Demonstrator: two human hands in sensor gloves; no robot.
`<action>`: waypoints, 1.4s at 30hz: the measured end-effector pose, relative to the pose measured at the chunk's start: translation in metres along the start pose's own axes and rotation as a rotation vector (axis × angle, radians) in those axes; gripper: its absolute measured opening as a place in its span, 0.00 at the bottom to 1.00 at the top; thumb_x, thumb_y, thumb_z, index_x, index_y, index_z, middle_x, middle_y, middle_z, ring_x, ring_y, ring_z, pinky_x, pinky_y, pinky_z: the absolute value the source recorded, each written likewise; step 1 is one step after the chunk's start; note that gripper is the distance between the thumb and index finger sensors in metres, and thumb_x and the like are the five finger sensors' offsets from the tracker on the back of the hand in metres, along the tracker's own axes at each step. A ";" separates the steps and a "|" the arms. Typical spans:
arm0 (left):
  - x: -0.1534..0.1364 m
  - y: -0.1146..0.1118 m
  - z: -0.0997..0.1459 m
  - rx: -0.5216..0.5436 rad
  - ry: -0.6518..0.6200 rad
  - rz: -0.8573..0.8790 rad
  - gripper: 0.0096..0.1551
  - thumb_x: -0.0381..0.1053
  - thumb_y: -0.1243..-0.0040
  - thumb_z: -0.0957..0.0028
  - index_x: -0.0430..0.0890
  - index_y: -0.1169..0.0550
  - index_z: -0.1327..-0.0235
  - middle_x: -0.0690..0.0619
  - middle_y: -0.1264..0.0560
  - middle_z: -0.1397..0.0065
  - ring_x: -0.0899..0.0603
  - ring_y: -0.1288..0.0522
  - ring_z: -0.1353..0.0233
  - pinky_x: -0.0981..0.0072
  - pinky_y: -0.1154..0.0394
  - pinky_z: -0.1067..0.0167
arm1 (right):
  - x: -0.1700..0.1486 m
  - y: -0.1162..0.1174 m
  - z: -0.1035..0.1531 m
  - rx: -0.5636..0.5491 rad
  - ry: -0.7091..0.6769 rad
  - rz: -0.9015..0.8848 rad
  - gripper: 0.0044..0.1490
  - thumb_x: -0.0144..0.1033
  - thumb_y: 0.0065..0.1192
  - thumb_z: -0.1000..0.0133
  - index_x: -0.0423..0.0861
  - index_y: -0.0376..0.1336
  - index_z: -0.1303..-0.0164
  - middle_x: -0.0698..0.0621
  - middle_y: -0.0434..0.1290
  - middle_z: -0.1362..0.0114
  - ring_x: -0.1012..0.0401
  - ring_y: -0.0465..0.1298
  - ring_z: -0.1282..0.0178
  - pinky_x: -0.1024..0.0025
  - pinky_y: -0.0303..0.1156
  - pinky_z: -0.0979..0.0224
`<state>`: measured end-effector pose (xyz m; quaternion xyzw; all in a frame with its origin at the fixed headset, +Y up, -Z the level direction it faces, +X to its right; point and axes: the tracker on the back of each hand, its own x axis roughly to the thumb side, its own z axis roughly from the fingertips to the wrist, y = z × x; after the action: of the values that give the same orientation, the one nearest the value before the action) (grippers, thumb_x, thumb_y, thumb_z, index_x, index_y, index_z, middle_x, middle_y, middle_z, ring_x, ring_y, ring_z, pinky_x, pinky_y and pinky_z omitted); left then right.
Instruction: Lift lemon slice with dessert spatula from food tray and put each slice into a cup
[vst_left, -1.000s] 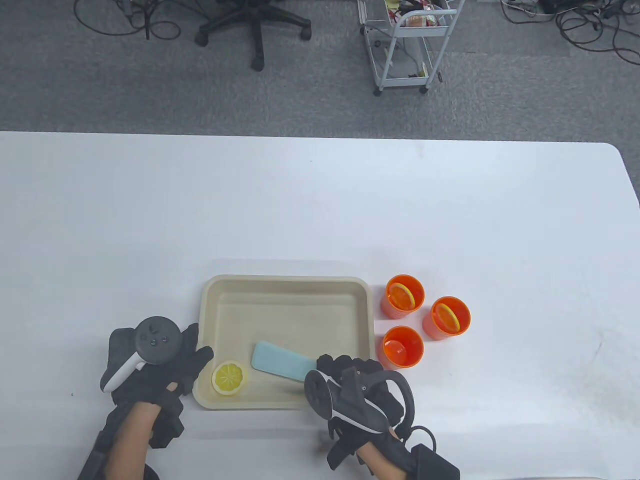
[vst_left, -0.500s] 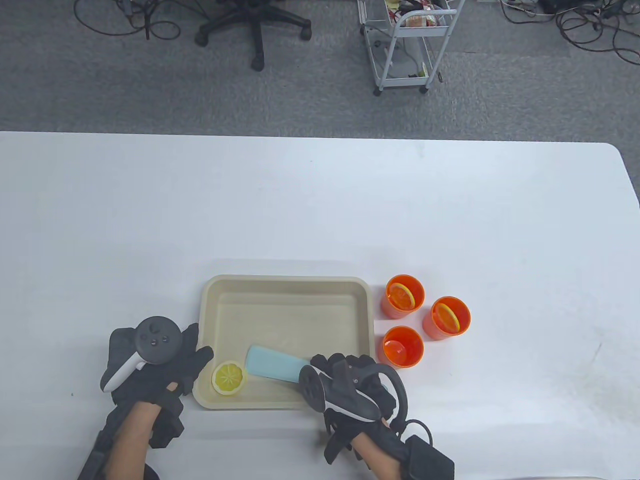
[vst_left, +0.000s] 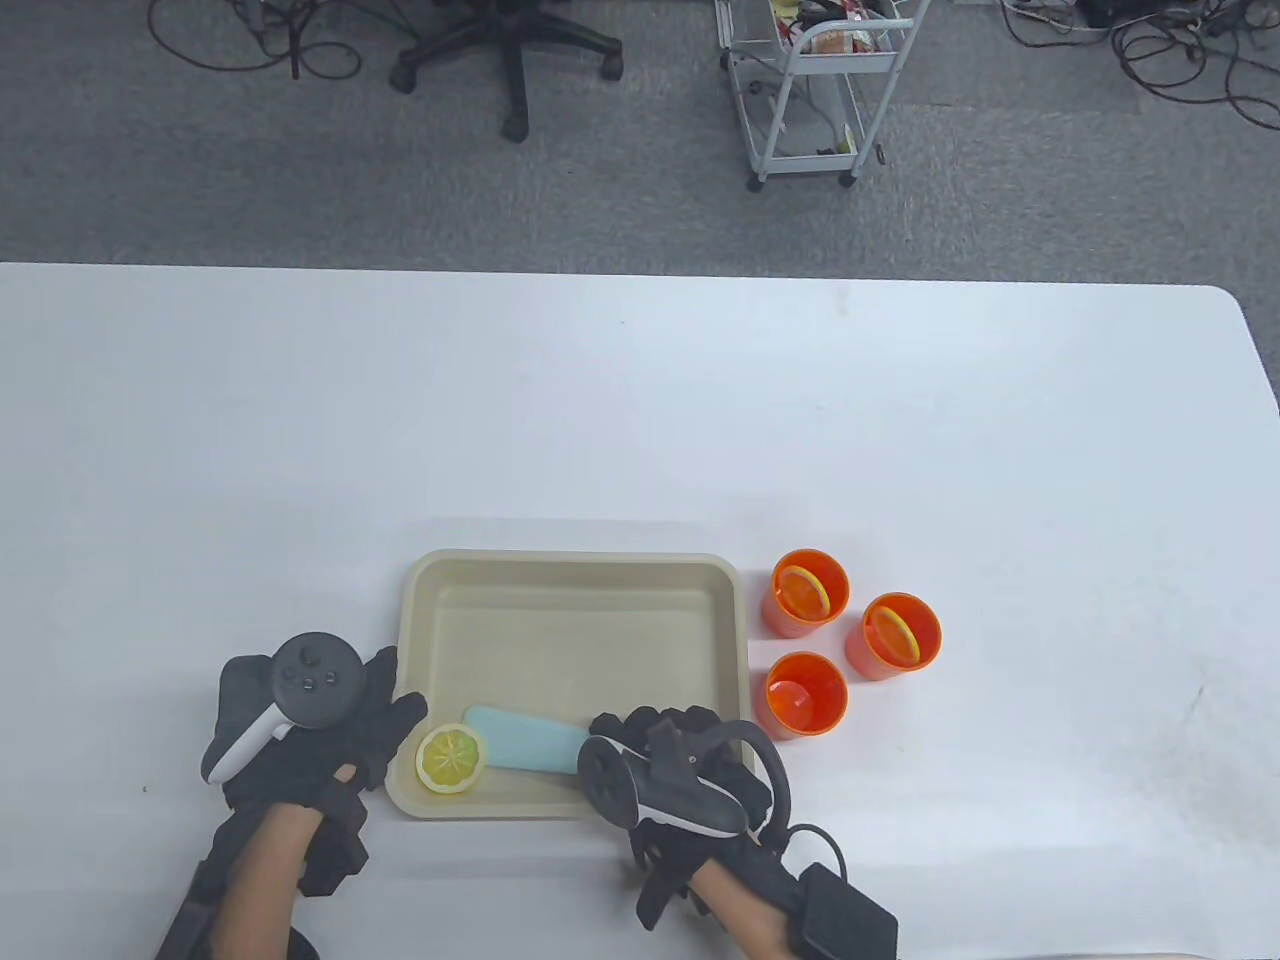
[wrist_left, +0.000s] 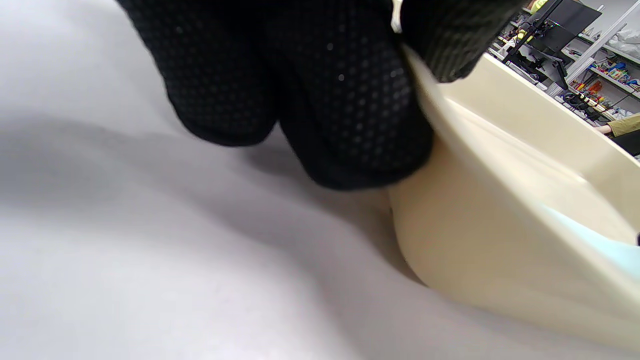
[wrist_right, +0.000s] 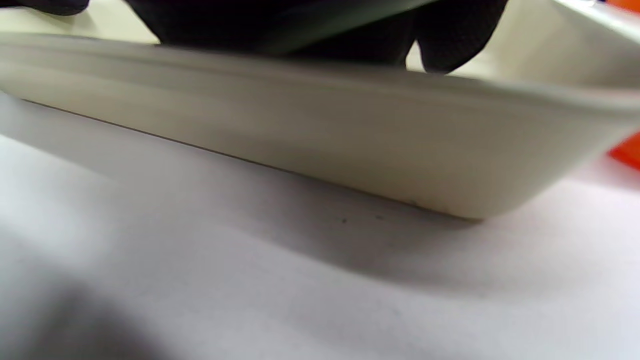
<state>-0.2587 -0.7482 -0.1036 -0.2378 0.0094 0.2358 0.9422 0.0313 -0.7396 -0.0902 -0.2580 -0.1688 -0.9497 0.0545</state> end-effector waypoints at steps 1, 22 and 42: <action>0.000 0.000 0.000 0.000 0.000 0.000 0.43 0.59 0.42 0.36 0.35 0.39 0.17 0.53 0.16 0.47 0.57 0.12 0.59 0.57 0.15 0.47 | 0.003 0.000 -0.001 -0.007 -0.017 0.002 0.35 0.45 0.61 0.38 0.50 0.58 0.20 0.48 0.72 0.30 0.56 0.79 0.41 0.42 0.62 0.20; 0.000 0.000 0.000 0.003 0.000 -0.001 0.43 0.59 0.43 0.35 0.35 0.38 0.17 0.53 0.16 0.47 0.57 0.12 0.60 0.57 0.15 0.47 | 0.007 -0.021 0.019 -0.138 -0.053 -0.023 0.34 0.46 0.62 0.39 0.51 0.59 0.21 0.49 0.72 0.31 0.56 0.79 0.41 0.43 0.63 0.21; -0.001 0.000 0.000 0.003 0.001 0.012 0.43 0.59 0.42 0.36 0.35 0.38 0.17 0.53 0.16 0.47 0.57 0.12 0.60 0.57 0.15 0.47 | -0.133 -0.052 0.097 -0.299 0.282 -0.358 0.34 0.45 0.66 0.39 0.50 0.61 0.22 0.48 0.73 0.32 0.55 0.80 0.42 0.42 0.63 0.21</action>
<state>-0.2597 -0.7489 -0.1035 -0.2363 0.0116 0.2412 0.9412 0.1820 -0.6547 -0.0948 -0.0946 -0.0606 -0.9851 -0.1301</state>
